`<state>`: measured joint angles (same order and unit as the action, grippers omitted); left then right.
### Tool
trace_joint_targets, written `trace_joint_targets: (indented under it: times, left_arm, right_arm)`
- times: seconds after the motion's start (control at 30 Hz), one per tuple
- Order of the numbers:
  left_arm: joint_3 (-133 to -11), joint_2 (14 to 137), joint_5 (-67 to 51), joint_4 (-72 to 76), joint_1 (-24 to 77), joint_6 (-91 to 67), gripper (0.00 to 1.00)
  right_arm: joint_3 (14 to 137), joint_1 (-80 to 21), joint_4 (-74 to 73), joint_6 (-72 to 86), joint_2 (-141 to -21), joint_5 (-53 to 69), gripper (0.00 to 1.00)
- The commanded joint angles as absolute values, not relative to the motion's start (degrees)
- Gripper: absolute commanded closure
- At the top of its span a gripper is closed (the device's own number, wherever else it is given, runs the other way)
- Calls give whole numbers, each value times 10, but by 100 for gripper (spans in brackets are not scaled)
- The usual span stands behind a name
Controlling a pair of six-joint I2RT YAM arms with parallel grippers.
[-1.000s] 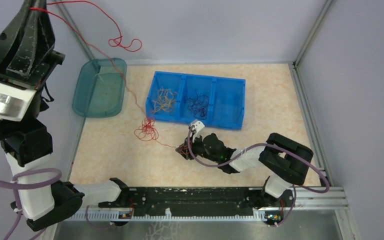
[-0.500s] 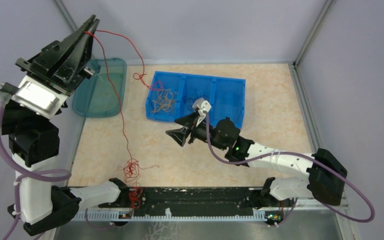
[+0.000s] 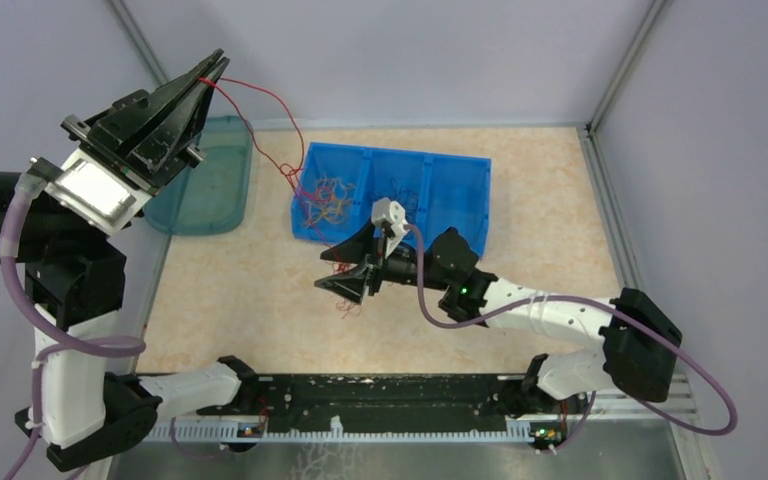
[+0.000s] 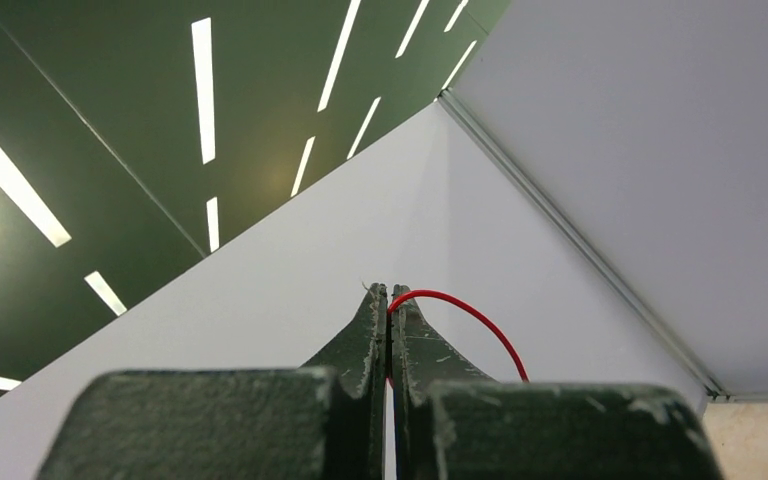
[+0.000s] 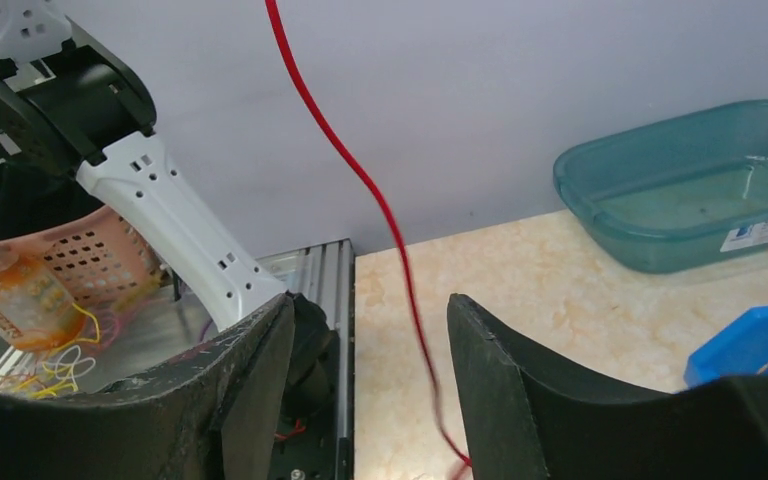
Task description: Untangle the cables
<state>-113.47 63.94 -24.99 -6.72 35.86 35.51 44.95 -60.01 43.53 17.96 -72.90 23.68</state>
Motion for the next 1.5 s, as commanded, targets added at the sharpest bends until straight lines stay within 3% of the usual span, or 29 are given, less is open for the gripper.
trace_joint_targets:
  times: [0.0, 0.47, 1.1, 1.47]
  left_arm:
    - [-1138, 639, -262, -63, 356, 337, 100]
    - [-1148, 647, -271, -57, 356, 330, 100]
    - [-1162, 659, -270, -43, 356, 308, 100]
    - [-1256, 698, -259, -34, 356, 303, 100]
  right_arm:
    - [490, -607, 477, 194, -756, 245, 44]
    - [455, -607, 505, 214, -832, 162, 69]
    - [477, -633, 489, 208, -914, 140, 67]
    - [470, -659, 475, 175, -982, 86, 66]
